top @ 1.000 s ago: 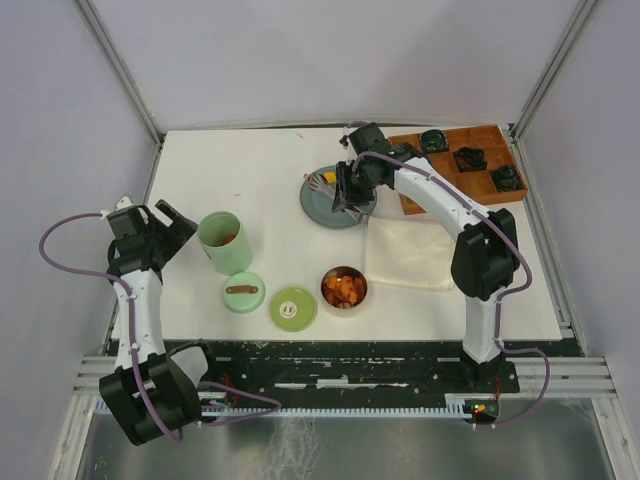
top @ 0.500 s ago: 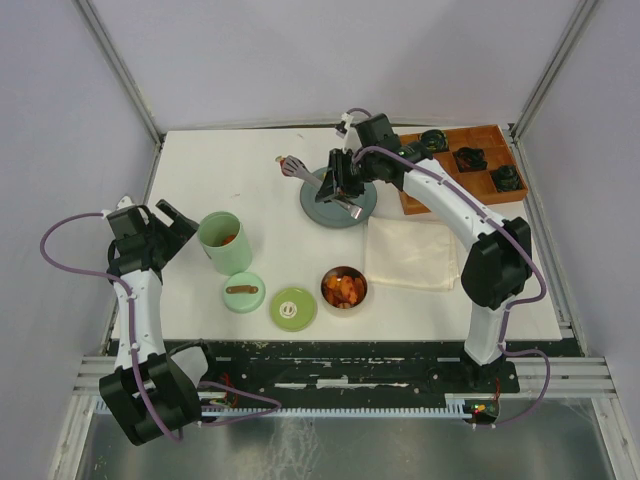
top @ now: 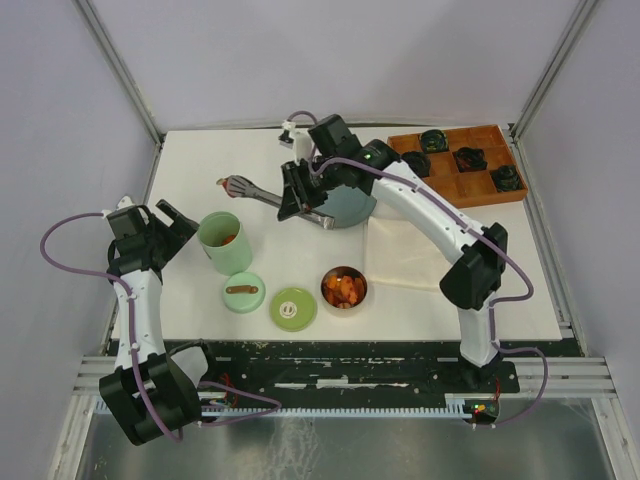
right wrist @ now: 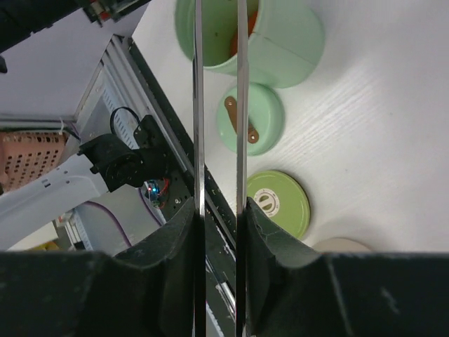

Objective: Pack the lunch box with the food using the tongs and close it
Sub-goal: Place the fake food in the packing box.

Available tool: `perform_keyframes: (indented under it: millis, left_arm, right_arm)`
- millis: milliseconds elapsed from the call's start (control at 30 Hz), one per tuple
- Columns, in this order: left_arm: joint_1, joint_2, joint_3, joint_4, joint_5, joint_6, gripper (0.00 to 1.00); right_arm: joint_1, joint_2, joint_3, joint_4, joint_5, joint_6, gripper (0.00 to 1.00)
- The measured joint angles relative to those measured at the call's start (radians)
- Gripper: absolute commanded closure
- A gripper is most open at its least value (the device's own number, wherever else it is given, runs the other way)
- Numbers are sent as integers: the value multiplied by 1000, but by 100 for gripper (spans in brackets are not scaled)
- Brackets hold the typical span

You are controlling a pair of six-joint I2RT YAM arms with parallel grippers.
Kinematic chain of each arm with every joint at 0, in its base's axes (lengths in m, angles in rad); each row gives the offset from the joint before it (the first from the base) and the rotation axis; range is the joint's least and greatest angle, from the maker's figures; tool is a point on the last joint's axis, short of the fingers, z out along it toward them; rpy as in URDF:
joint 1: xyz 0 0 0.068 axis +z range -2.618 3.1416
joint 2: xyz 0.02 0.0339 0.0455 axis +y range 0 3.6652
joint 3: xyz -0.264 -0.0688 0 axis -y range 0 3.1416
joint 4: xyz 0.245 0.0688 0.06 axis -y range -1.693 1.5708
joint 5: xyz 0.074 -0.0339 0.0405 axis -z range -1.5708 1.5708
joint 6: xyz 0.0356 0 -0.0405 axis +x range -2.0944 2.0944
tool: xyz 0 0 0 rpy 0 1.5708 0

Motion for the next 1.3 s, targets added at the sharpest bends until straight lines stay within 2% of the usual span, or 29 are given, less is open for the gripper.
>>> perform_keyframes:
  millis: [300, 700, 1000, 1300]
  left_arm:
    - [0, 0, 0, 0, 0, 0, 0]
    - [0, 0, 0, 0, 0, 0, 0]
    - [0, 0, 0, 0, 0, 0, 0]
    - [0, 0, 0, 0, 0, 0, 0]
  right_arm:
    - [133, 108, 179, -136, 40, -97, 65]
    - [138, 180, 242, -253, 100, -151, 64]
    - [147, 204, 273, -265, 111, -158, 56]
    - [151, 207, 273, -258, 129, -157, 54]
